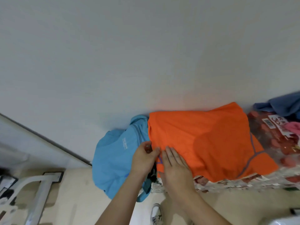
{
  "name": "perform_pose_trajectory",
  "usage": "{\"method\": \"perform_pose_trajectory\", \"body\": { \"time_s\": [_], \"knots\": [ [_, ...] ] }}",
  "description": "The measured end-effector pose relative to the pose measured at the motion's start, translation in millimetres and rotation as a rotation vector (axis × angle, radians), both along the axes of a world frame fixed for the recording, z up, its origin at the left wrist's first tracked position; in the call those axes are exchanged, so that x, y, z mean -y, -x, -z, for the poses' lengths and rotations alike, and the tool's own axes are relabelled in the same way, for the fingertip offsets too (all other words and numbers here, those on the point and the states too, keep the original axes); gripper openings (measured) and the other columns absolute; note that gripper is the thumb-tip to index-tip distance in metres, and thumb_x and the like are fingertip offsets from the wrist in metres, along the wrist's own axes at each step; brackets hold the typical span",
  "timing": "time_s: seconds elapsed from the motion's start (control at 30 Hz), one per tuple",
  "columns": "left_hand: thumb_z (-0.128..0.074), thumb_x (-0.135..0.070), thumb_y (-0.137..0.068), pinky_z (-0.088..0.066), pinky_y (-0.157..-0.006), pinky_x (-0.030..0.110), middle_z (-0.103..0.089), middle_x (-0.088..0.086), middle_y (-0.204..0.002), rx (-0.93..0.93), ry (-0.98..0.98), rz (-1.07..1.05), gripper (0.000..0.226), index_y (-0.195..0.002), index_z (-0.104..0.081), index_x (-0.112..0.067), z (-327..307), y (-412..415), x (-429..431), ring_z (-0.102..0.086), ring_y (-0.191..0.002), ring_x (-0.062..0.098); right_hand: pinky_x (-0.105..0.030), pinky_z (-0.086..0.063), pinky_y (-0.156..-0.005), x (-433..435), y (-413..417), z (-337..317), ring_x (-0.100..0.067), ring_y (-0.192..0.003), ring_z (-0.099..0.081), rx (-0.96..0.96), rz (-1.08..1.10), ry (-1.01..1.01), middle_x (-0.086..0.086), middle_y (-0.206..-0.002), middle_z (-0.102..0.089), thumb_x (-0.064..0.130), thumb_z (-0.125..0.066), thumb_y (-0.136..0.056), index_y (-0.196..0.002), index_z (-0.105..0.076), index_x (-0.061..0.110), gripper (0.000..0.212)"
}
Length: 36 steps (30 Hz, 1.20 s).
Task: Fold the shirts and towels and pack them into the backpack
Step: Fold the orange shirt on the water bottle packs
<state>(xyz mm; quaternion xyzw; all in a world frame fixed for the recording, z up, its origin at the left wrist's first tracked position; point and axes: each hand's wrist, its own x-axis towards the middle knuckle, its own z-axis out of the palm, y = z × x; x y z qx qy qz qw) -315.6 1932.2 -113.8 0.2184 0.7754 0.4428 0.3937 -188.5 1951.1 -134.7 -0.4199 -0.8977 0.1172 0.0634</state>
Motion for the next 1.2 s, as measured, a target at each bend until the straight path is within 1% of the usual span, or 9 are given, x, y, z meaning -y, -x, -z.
{"method": "perform_pose_trajectory", "body": {
  "time_s": [0.13,0.23,0.3,0.43,0.63,0.8,0.9,1.03,1.2],
  "knots": [
    [-0.071,-0.028,-0.084,-0.052,-0.086,0.033,-0.065,-0.001,-0.098,0.117,-0.056,-0.024,0.031,-0.107,-0.053,-0.020,-2.6,15.5,-30.0,-0.064,-0.089,0.014,-0.035,-0.033,-0.097,1.3,1.8,2.6,-0.025,-0.115,-0.061,-0.029,0.016,-0.044,-0.013,-0.126,-0.062,0.038,-0.087,-0.051,-0.116,-0.067,0.005,0.076],
    [-0.074,-0.019,-0.081,-0.056,-0.079,0.035,-0.068,0.013,-0.103,0.178,-0.051,-0.103,0.038,-0.110,-0.055,-0.006,2.9,23.2,-48.0,-0.066,-0.085,0.021,-0.036,-0.032,-0.104,8.2,0.5,1.8,-0.026,-0.125,-0.054,-0.023,0.013,-0.062,-0.014,-0.136,-0.054,0.047,-0.057,-0.075,-0.128,-0.058,0.011,0.064],
    [-0.074,-0.010,-0.079,-0.056,-0.070,0.034,-0.068,0.015,-0.100,0.240,-0.054,-0.131,0.039,-0.111,-0.053,-0.006,6.1,25.6,-53.7,-0.065,-0.078,0.022,-0.042,-0.039,-0.107,14.3,2.7,0.2,-0.030,-0.128,-0.049,-0.007,0.033,-0.064,-0.016,-0.139,-0.050,0.056,-0.050,-0.073,-0.133,-0.050,0.020,0.069],
    [-0.065,0.007,-0.077,-0.049,-0.054,0.027,-0.067,0.013,-0.079,0.277,-0.092,-0.135,0.037,-0.109,-0.055,-0.006,0.2,29.9,-59.6,-0.058,-0.053,0.017,-0.050,-0.047,-0.096,19.6,22.7,-7.8,-0.038,-0.117,-0.054,0.020,0.134,-0.077,-0.017,-0.123,-0.056,0.064,-0.057,-0.059,-0.124,-0.046,0.021,0.079],
    [-0.054,0.007,-0.079,-0.029,-0.033,0.016,-0.048,0.001,-0.046,0.454,-0.106,0.023,0.021,-0.075,-0.051,-0.013,-17.7,34.8,-71.9,-0.038,-0.031,0.009,-0.035,-0.048,-0.053,-2.1,57.4,-34.5,-0.027,-0.062,-0.061,-0.022,0.309,-0.100,-0.009,-0.079,-0.058,0.059,-0.071,-0.055,-0.106,-0.046,0.012,0.073],
    [-0.050,-0.001,-0.077,-0.022,-0.036,0.015,-0.040,0.005,-0.043,0.418,-0.043,0.160,0.026,-0.055,-0.044,-0.015,-25.5,38.7,-78.3,-0.032,-0.033,0.014,-0.033,-0.049,-0.056,-20.2,62.5,-39.5,-0.024,-0.060,-0.065,-0.003,0.411,-0.087,-0.007,-0.069,-0.065,0.046,-0.080,-0.055,-0.118,-0.046,0.003,0.084],
    [-0.050,-0.003,-0.082,-0.020,-0.035,0.014,-0.044,0.002,-0.044,0.427,-0.034,0.179,0.024,-0.063,-0.044,-0.015,-30.4,35.7,-82.9,-0.034,-0.032,0.011,-0.037,-0.049,-0.070,-27.5,58.5,-42.1,-0.026,-0.082,-0.066,-0.012,0.436,0.004,-0.006,-0.083,-0.069,0.030,-0.074,-0.066,-0.118,-0.055,0.008,0.059],
    [-0.058,-0.010,-0.088,-0.022,-0.032,0.013,-0.047,0.005,-0.052,0.272,-0.009,0.172,0.017,-0.075,-0.047,-0.014,-37.4,31.7,-94.5,-0.036,-0.029,0.008,-0.032,-0.036,-0.065,-32.2,48.2,-45.4,-0.026,-0.089,-0.059,-0.246,0.448,0.210,-0.003,-0.086,-0.064,0.022,-0.056,-0.081,-0.080,-0.053,0.019,0.004],
    [-0.053,-0.003,-0.088,-0.026,-0.029,0.011,-0.046,0.009,-0.054,0.194,-0.113,-0.022,0.016,-0.074,-0.047,-0.010,-39.2,32.9,-109.3,-0.038,-0.025,0.007,-0.030,-0.031,-0.055,-44.6,28.9,-55.2,-0.030,-0.069,-0.055,-0.257,0.465,0.281,-0.003,-0.064,-0.058,0.020,-0.055,-0.076,-0.065,-0.048,0.014,0.014]
  ]
}}
